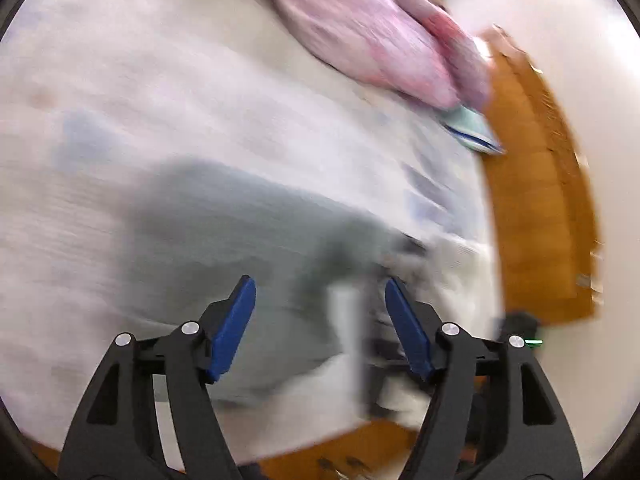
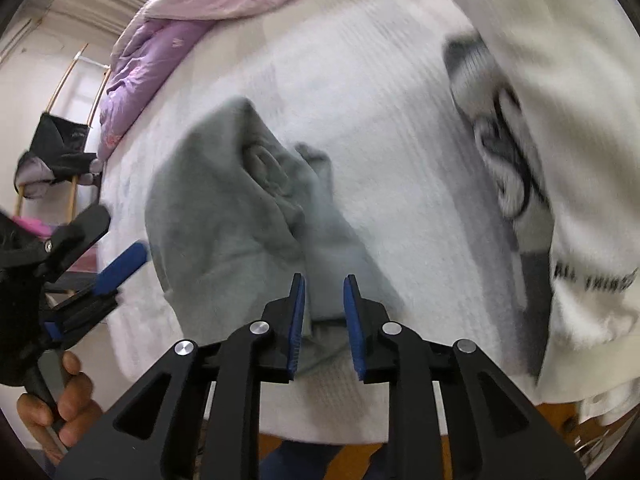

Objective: Fold large clothes

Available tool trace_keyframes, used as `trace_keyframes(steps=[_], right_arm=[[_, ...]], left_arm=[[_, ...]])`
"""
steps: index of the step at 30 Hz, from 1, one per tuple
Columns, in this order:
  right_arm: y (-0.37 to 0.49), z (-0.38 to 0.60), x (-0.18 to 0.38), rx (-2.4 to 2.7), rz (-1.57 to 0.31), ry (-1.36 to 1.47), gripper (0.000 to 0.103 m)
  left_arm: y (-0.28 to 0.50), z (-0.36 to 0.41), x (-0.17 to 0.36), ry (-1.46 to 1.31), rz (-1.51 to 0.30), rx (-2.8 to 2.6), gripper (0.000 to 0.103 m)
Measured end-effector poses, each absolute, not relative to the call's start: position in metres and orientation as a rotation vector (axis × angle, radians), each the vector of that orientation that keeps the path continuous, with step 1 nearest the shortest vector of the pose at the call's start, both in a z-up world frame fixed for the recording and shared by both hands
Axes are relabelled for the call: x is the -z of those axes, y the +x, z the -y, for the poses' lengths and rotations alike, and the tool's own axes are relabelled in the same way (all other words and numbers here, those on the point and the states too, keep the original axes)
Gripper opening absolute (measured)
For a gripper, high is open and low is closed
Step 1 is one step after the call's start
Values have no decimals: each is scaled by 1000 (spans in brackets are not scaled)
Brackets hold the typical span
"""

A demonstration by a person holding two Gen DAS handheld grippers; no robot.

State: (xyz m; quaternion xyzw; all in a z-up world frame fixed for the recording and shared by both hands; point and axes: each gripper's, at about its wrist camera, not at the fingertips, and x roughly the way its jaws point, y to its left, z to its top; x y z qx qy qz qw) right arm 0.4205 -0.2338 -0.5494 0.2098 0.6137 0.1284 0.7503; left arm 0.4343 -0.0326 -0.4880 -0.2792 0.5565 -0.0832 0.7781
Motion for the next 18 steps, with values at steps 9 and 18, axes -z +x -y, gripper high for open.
trace_keyframes(steps=[9,18], right_arm=[[485,166,543,-461,-1251,359,20],[547,169,663,-341,-1512,310,0]], left_arm=[[413,-15,558,-416,-1404,-26,67],[435,5,590,-482,-1446,-21,78]])
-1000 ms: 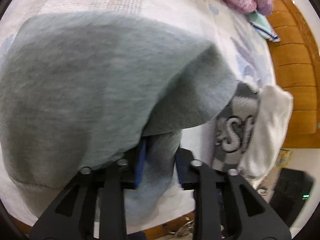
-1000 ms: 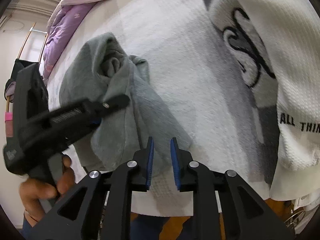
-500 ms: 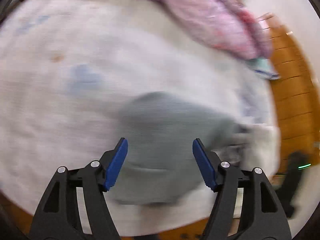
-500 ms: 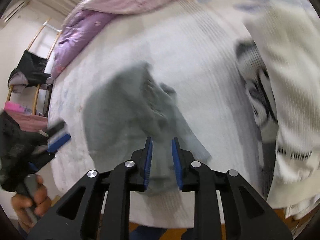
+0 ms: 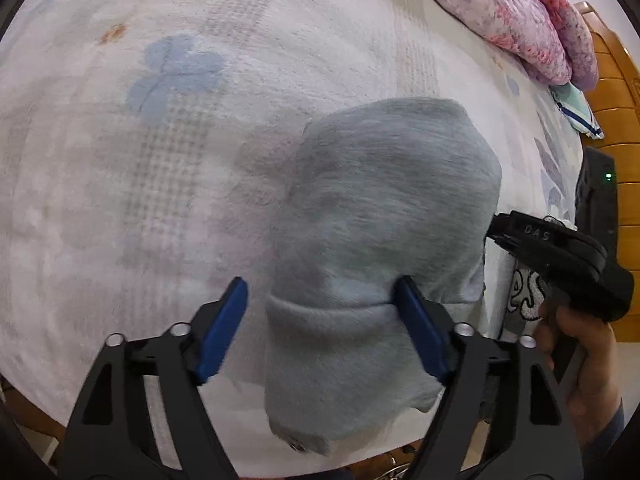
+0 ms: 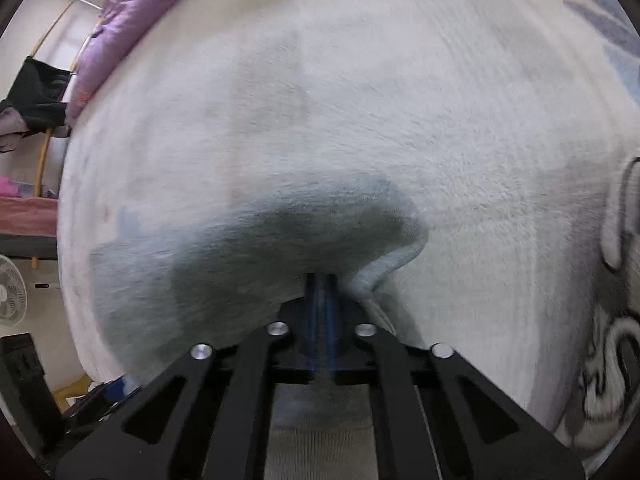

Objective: Fold large clothes

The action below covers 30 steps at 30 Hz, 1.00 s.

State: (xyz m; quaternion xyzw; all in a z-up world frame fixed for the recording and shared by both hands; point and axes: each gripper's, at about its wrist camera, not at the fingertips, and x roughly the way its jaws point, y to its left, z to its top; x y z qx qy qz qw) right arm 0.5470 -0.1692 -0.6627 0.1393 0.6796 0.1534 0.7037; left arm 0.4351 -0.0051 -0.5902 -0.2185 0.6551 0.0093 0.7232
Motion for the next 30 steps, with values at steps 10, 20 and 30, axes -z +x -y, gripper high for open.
trace_keyframes(steps=[10,20,30], right_arm=[[470,191,605,-370,-1507,374,7],[430,205,676,-287,-1612,430,0],[386,233,650,-164,-1484,727,34]], left_arm=[[392,-28,565,-668,-1422,100,78],[376,-15,620,-822,-1505,127,85],[394,-6,631,-769,-1560,143,56]])
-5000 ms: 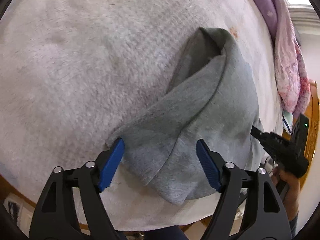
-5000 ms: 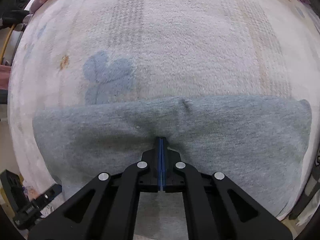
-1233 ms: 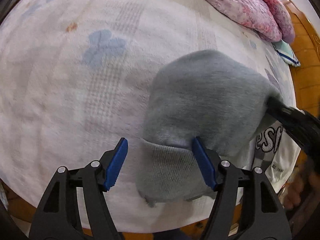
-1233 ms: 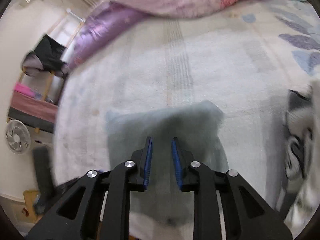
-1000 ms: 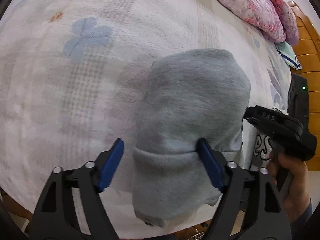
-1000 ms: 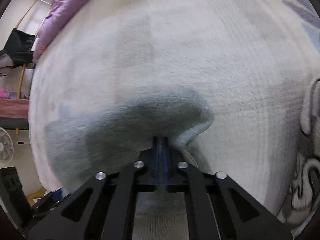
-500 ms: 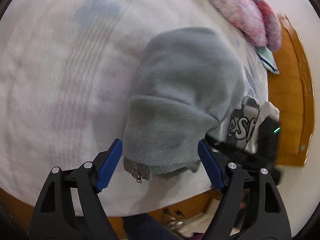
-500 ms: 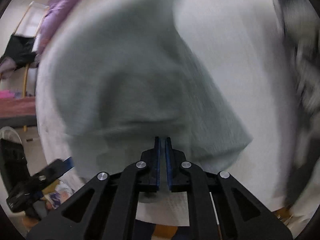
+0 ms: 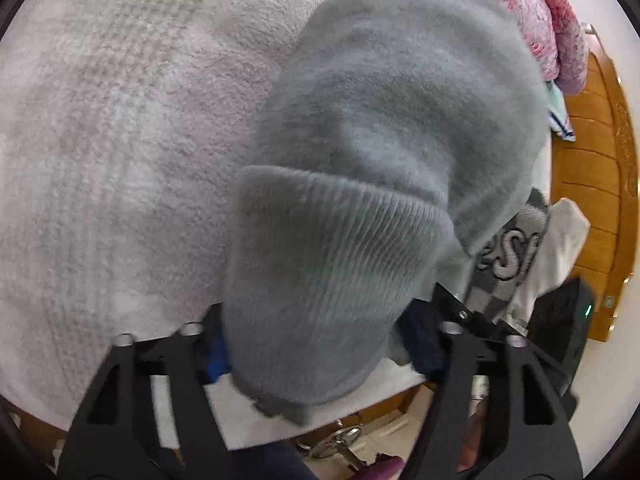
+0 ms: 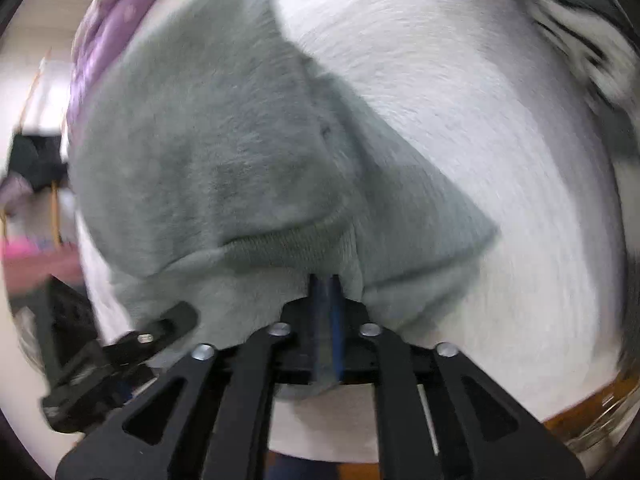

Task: Fold large clothes
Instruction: 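Grasp the folded grey hoodie bundle with both tools and lift it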

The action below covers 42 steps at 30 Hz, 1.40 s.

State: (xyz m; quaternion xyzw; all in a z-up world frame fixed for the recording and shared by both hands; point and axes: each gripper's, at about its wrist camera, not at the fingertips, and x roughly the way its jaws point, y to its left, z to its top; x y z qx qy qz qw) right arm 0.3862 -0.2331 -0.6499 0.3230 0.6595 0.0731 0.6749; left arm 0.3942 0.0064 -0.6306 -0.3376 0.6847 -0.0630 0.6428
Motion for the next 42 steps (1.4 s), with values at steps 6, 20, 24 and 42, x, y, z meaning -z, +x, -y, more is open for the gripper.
trace_keyframes(steps=[6,20,24,42], right_arm=[[297,261,639,70,-1259,1314,80],[236,199,696,-5,-758,2170,92],[251,204,703,21,-779,2127,93],[291,224,687,61,-960,1845,36]], left_arm=[[407,-6,601,-839,-1556,217,47],[416,-19,591,-978,-1584,234,46],[423,-17,594,-953,-1605,261,47],[436,-54,576,-806,-1593,376,87]])
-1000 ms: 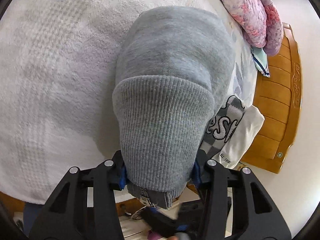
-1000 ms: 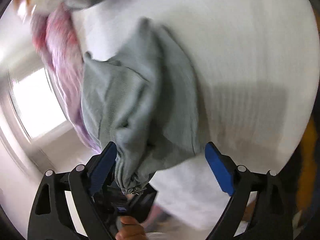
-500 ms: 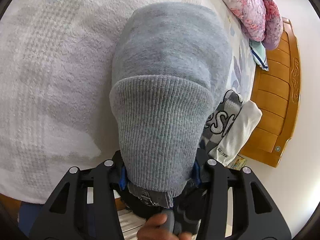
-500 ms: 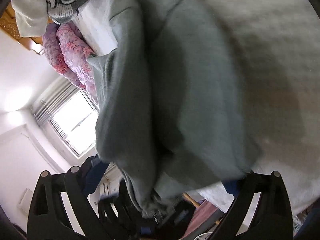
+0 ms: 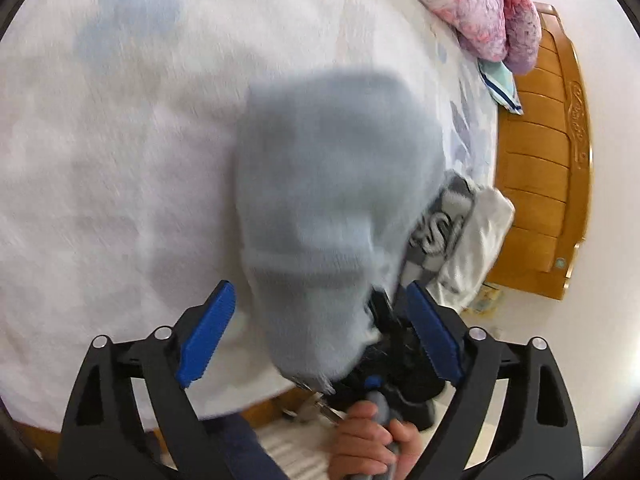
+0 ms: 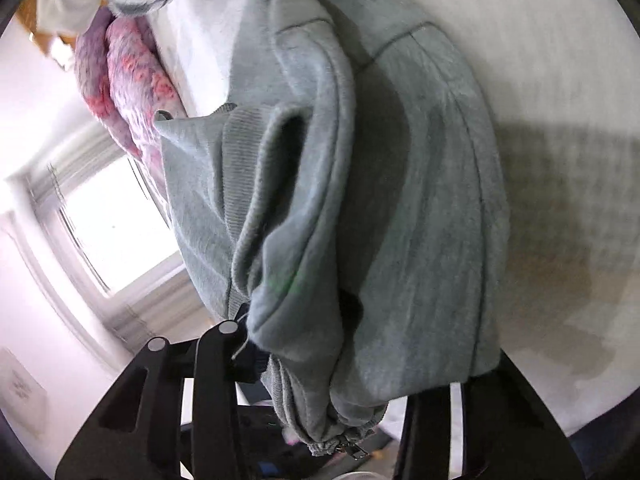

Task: Fold large clothes
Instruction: 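Grasp the folded grey hoodie bundle with both tools and lift it, then carry the lifted hoodie bundle with both tools toward the stack of white clothes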

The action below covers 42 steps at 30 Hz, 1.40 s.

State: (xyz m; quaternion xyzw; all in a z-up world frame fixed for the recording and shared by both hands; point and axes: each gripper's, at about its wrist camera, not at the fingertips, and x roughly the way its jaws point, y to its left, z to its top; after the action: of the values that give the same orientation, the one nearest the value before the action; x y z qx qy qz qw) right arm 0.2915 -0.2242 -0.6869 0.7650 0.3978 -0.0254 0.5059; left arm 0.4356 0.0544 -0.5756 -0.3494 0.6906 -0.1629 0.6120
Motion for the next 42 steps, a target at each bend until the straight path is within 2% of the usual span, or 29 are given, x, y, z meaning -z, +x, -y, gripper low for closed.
trace_keyframes(steps=[5,8,12,16,19,25,31,37,42], right_arm=[[308,245,665,57,-1026,1671,34],[322,250,657,44,-1051,1649,34],[336,247,647,34,-1089,1571,34],[343,234,638,8,-1155,1424,31],[377,230,605,-25,-1186,1231,29],[422,227,520,-143,-1156,876,28],[424,264,444,-246,-1011,768,27],[408,361,373,-234,-800,767,28],[396,458,373,-113,-715,825,28]], left_arm=[[473,-32,588,-681,-1603,455,88],[487,-14,606,-614,-1643,448,97],[491,-10,616,-599,-1620,412,97],[485,-9,606,-533,-1559,375,64],[478,-14,594,-559,-1519,364,55],[460,-34,558,-758,-1396,362,52],[464,-8,470,-778,-1205,428,52],[480,100,382,-727,-1017,617,52],[493,215,373,-664,-1000,756,52]])
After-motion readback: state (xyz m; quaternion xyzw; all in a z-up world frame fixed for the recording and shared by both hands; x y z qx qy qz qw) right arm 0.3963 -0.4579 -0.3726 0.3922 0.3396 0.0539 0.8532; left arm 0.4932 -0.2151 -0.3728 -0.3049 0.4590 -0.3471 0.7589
